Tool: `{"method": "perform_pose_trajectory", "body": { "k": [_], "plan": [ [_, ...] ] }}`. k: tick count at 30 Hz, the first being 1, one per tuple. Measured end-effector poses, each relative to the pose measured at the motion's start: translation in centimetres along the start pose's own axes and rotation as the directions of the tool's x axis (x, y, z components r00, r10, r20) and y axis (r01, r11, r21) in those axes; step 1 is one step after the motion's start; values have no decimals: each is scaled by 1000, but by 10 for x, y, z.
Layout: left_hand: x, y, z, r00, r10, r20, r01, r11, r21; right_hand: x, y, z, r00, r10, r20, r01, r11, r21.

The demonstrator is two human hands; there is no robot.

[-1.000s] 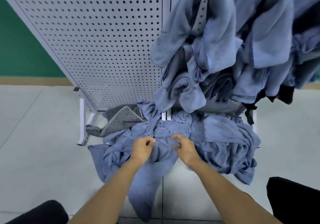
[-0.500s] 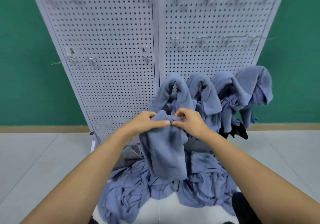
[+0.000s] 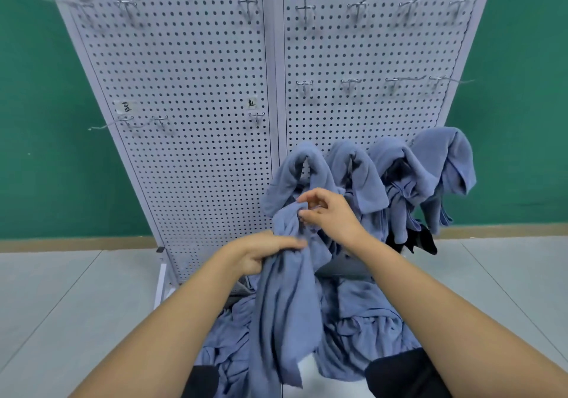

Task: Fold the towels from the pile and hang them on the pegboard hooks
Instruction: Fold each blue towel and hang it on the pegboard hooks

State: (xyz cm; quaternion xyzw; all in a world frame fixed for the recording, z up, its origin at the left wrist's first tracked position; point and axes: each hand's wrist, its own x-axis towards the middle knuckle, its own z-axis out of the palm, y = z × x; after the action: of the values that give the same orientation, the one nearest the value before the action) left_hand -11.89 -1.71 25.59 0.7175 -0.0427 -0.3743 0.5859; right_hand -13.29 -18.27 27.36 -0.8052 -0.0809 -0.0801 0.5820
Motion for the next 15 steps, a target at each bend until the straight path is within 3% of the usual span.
{"method": "perform_pose_trajectory", "body": {
  "k": [2, 5, 8, 12, 15],
  "plan": [
    [-6, 5, -2, 993, 120, -15, -118, 939, -324, 1, 1, -5, 999, 39, -37, -37, 998, 60],
    [-20, 17, -5, 959, 246, -140, -281, 768, -576, -3, 8, -13, 981, 173, -92, -169, 985, 44],
    [-30, 25, -3, 918, 315, -240, -392, 641, -660, -10, 18, -19, 938, 345, -25, -345, 938, -25],
    [-38, 33, 1, 892, 378, -246, -440, 609, -660, -20, 14, -16, 844, 493, 209, -535, 797, 279],
    [-44, 35, 3, 889, 389, -242, -448, 630, -635, -18, 9, -14, 879, 420, 227, -475, 730, 492]
  ]
}}
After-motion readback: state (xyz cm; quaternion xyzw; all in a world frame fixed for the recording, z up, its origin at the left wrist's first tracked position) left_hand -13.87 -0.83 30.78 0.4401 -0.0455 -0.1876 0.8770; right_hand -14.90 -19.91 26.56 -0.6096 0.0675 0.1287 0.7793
